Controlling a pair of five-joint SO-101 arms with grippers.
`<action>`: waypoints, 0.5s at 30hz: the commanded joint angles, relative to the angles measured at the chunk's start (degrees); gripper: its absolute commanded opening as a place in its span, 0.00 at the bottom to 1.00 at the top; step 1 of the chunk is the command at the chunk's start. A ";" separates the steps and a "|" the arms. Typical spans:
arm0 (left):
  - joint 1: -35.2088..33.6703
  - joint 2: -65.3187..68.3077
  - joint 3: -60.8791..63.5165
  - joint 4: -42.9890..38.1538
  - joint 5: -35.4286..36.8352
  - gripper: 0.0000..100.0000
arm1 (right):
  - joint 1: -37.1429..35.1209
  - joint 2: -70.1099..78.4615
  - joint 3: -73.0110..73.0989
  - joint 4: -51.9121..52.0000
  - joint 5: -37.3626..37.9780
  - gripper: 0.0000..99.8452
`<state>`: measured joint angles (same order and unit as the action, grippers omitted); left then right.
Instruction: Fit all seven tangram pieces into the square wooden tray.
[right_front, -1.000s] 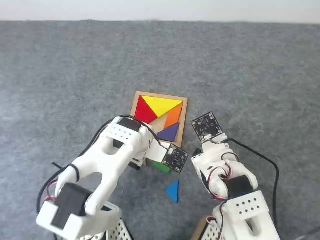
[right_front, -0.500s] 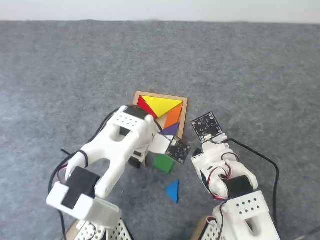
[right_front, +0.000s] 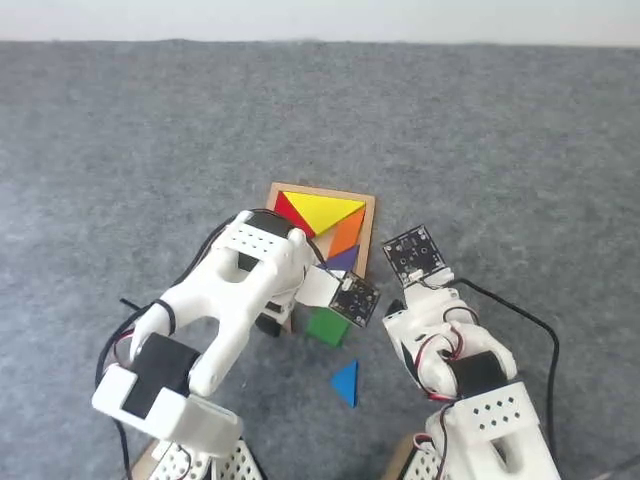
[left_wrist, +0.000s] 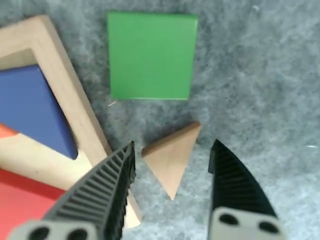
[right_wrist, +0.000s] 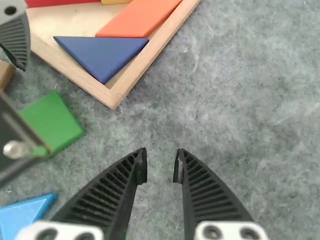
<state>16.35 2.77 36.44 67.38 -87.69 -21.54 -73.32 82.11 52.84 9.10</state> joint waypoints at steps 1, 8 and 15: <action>-0.18 -0.18 -2.33 0.35 -1.05 0.23 | 0.48 -1.54 -3.52 0.48 0.62 0.11; 0.26 0.18 -2.42 0.09 -1.05 0.22 | 0.57 -1.63 -3.52 0.40 0.26 0.11; 0.09 0.26 -2.51 -0.70 -1.23 0.22 | 0.48 -1.63 -3.52 0.48 0.26 0.11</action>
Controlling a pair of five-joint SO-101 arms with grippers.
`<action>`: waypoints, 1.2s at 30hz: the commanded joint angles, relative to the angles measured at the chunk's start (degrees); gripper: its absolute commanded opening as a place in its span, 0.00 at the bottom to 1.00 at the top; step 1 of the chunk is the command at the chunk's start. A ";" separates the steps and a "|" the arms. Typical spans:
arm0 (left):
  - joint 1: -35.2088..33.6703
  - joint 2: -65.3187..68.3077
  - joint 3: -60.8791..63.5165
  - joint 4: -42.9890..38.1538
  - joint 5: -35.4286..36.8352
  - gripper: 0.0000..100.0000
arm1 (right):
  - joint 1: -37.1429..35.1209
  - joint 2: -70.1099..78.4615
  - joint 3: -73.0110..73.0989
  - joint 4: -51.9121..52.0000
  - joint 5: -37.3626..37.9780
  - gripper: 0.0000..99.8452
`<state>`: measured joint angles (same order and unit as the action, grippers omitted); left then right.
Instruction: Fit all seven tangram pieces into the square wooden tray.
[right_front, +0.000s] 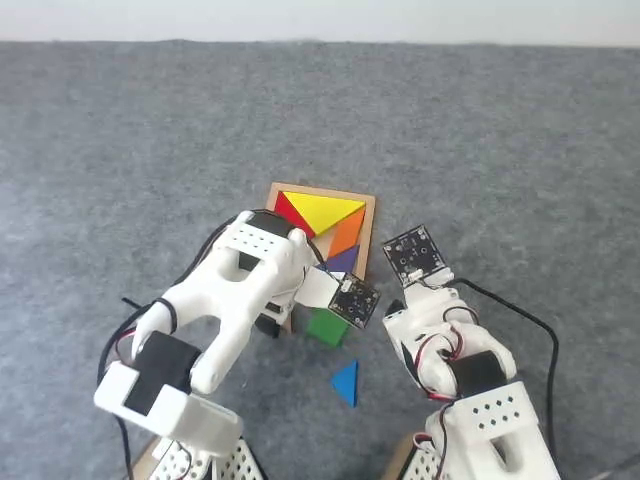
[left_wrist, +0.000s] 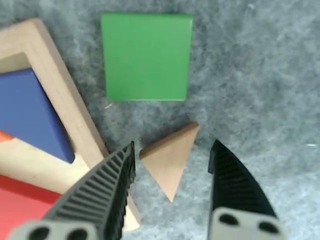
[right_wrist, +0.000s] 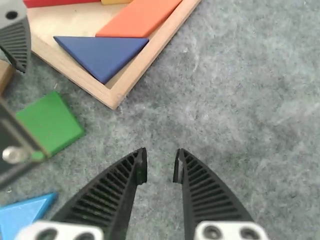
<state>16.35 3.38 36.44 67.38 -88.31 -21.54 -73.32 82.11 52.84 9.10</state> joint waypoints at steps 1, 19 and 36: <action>0.00 -0.35 -2.51 -0.70 -0.62 0.22 | 0.48 -1.63 -3.52 0.48 0.26 0.11; 0.09 -0.97 -0.75 -0.53 2.90 0.11 | 0.48 -1.63 -3.60 0.48 0.26 0.11; 3.69 -21.89 15.52 -4.40 9.41 0.05 | 0.48 -1.63 -3.60 0.31 0.26 0.11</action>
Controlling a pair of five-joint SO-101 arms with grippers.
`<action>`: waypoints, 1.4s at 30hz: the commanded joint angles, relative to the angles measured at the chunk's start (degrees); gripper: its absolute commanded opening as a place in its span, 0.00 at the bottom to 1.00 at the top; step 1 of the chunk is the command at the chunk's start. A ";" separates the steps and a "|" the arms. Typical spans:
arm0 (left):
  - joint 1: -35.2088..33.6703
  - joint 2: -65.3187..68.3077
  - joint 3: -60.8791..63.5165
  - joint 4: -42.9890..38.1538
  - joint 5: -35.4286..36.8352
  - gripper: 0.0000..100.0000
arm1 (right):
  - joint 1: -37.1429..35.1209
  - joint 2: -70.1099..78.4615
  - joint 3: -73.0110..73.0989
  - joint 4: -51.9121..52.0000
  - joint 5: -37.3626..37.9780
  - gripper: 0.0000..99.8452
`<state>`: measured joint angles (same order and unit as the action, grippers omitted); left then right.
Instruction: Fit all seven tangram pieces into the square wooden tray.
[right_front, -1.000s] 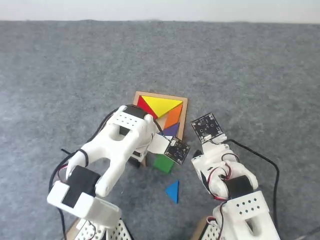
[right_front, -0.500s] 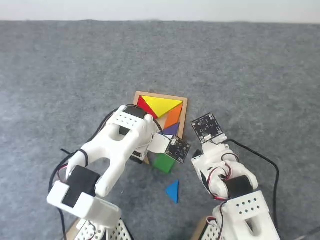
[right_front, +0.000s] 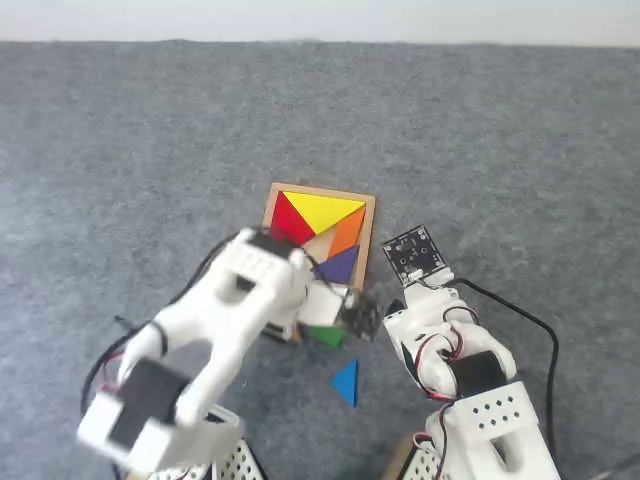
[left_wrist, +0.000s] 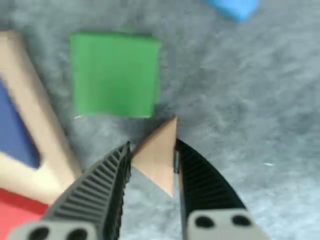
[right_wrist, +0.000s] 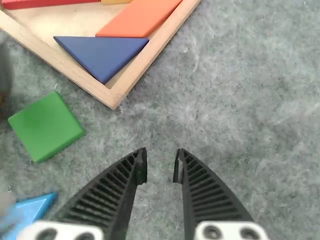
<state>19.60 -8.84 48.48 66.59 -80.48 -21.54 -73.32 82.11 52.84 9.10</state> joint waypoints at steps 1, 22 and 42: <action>0.00 -12.22 4.88 -4.84 1.93 0.05 | 0.48 -1.63 -3.60 0.31 0.26 0.11; -8.26 15.47 -27.30 -4.48 1.58 0.05 | 0.66 -1.63 -3.60 0.31 0.26 0.11; -7.82 23.47 -32.92 -4.66 15.12 0.02 | 0.48 -1.63 -3.60 0.22 0.26 0.11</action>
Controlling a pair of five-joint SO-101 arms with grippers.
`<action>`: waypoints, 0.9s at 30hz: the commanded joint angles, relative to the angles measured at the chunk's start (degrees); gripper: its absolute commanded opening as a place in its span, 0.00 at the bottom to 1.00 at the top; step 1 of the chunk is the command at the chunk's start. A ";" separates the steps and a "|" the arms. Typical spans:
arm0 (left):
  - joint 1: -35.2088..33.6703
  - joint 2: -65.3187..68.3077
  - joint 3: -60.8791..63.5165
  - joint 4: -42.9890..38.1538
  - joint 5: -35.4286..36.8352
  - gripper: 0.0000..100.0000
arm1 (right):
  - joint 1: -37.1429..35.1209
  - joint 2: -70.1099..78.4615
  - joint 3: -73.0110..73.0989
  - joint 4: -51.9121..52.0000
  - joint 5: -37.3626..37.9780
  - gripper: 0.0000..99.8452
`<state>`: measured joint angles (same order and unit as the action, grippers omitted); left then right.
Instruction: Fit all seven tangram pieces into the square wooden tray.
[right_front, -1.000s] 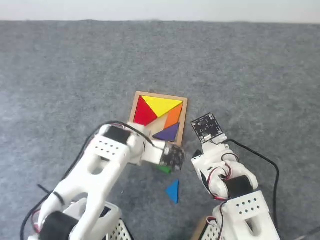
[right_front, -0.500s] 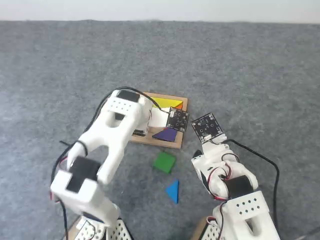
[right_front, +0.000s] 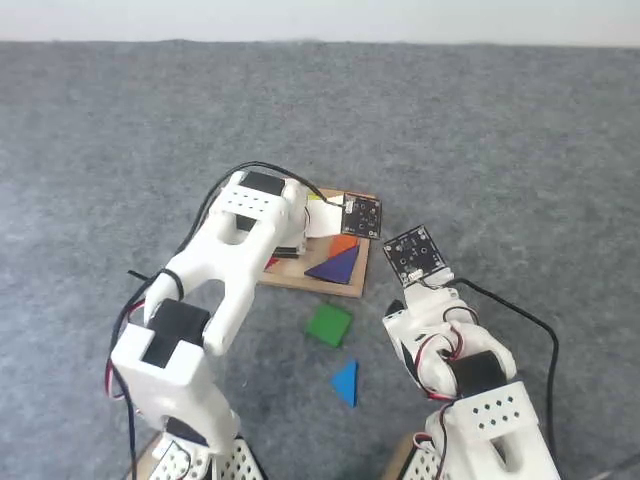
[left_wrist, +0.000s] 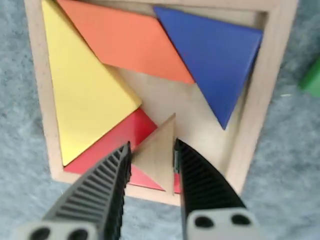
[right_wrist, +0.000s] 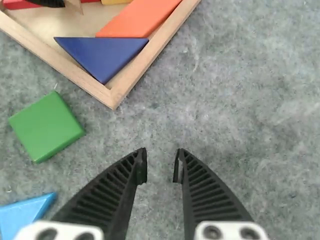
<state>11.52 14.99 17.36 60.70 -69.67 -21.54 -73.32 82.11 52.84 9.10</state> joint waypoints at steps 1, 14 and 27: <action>0.26 -0.35 -1.80 1.41 5.27 0.02 | 0.48 -1.63 -3.60 0.22 0.26 0.11; 2.02 -3.78 3.65 4.40 5.27 0.02 | 0.57 -1.63 -3.60 -0.04 0.44 0.11; 1.85 -6.77 10.24 -4.84 5.45 0.07 | 0.48 -1.63 -3.43 -0.04 0.44 0.11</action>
<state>13.45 9.36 27.03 56.57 -64.57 -21.54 -73.32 82.11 52.84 9.10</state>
